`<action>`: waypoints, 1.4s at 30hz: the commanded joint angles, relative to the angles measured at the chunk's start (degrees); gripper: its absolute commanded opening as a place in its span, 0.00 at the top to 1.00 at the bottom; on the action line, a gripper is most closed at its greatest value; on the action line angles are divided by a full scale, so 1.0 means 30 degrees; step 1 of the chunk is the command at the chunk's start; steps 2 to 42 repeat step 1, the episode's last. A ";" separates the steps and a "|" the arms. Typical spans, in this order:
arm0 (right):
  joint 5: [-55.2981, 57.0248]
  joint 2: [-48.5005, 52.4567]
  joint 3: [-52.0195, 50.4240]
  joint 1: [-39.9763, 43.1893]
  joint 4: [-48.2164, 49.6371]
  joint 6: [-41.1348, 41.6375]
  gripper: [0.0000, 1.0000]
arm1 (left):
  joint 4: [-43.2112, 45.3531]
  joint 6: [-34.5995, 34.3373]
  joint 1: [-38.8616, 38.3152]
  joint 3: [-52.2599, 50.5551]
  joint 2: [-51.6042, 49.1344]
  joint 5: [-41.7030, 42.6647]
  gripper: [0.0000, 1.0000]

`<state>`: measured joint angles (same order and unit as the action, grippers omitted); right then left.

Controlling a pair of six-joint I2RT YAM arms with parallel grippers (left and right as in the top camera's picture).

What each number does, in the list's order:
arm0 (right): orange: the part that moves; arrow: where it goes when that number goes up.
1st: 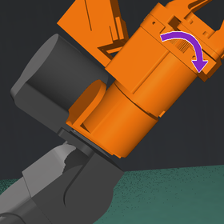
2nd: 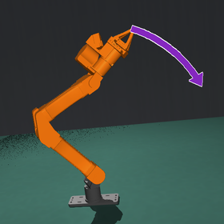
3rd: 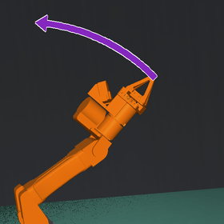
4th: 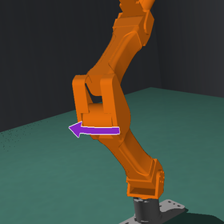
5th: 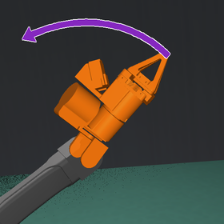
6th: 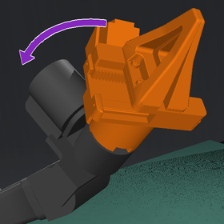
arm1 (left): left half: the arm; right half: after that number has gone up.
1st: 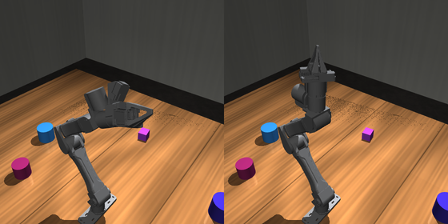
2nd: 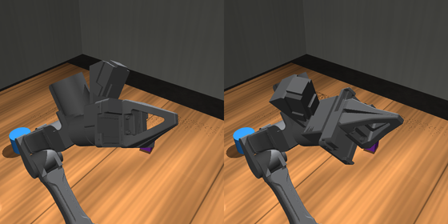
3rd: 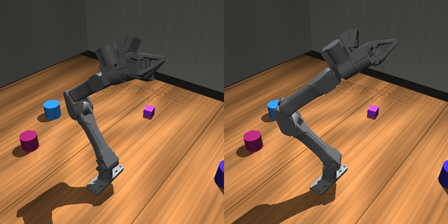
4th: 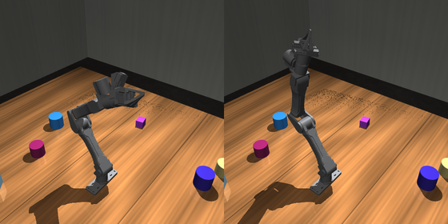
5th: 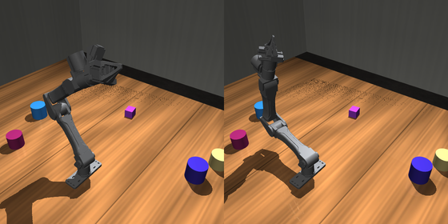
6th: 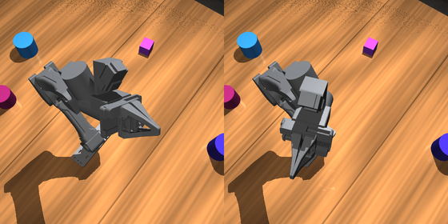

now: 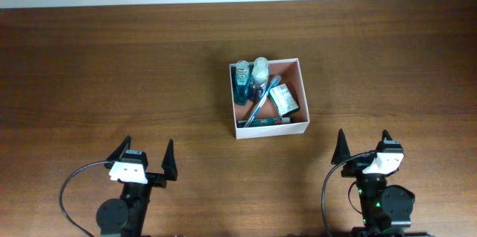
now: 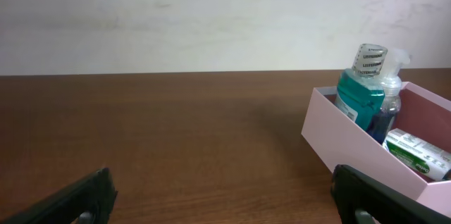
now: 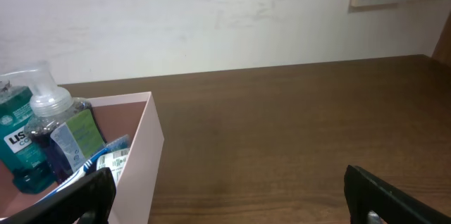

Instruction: Pack container

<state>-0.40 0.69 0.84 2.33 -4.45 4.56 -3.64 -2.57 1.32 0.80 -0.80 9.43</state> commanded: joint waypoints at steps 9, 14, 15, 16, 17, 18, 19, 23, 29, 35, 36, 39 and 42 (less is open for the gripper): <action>0.0233 -0.0168 -0.0175 0.0000 -0.0007 0.0204 0.02 | -0.0029 0.0306 0.0117 -0.0109 0.0168 -0.0066 0.01; 0.0233 -0.0168 -0.0175 0.0000 -0.0007 0.0204 0.02 | -0.0029 0.0306 0.0117 -0.0109 0.0168 -0.0066 0.01; 0.0233 -0.0168 -0.0175 0.0000 -0.0007 0.0204 0.02 | -0.0029 0.0306 0.0117 -0.0109 0.0168 -0.0066 0.01; 0.0233 -0.0168 -0.0175 0.0000 -0.0007 0.0204 0.02 | -0.0029 0.0306 0.0117 -0.0109 0.0168 -0.0066 0.01; 0.0233 -0.0168 -0.0175 0.0000 -0.0007 0.0204 0.02 | -0.0029 0.0306 0.0117 -0.0109 0.0168 -0.0066 0.01; 0.0233 -0.0168 -0.0175 0.0000 -0.0007 0.0204 0.02 | -0.0029 0.0306 0.0117 -0.0109 0.0168 -0.0066 0.01; 0.0233 -0.0168 -0.0175 0.0000 -0.0007 0.0204 0.02 | -0.0029 0.0306 0.0117 -0.0109 0.0168 -0.0066 0.01; 0.0233 -0.0168 -0.0175 0.0000 -0.0007 0.0204 0.02 | -0.0029 0.0306 0.0117 -0.0109 0.0168 -0.0066 0.01; 0.0233 -0.0168 -0.0175 0.0000 -0.0007 0.0204 0.02 | -0.0029 0.0306 0.0117 -0.0109 0.0168 -0.0066 0.01; 0.0233 -0.0168 -0.0175 0.0000 -0.0007 0.0204 0.02 | -0.0029 0.0306 0.0117 -0.0109 0.0168 -0.0066 0.01; 0.0233 -0.0168 -0.0175 0.0000 -0.0007 0.0204 0.02 | -0.0029 0.0306 0.0117 -0.0109 0.0168 -0.0066 0.01; 0.0233 -0.0168 -0.0175 0.0000 -0.0007 0.0204 0.02 | -0.0029 0.0306 0.0117 -0.0109 0.0168 -0.0066 0.01; 0.0233 -0.0168 -0.0175 0.0000 -0.0007 0.0204 0.02 | -0.0029 0.0306 0.0117 -0.0109 0.0168 -0.0066 0.01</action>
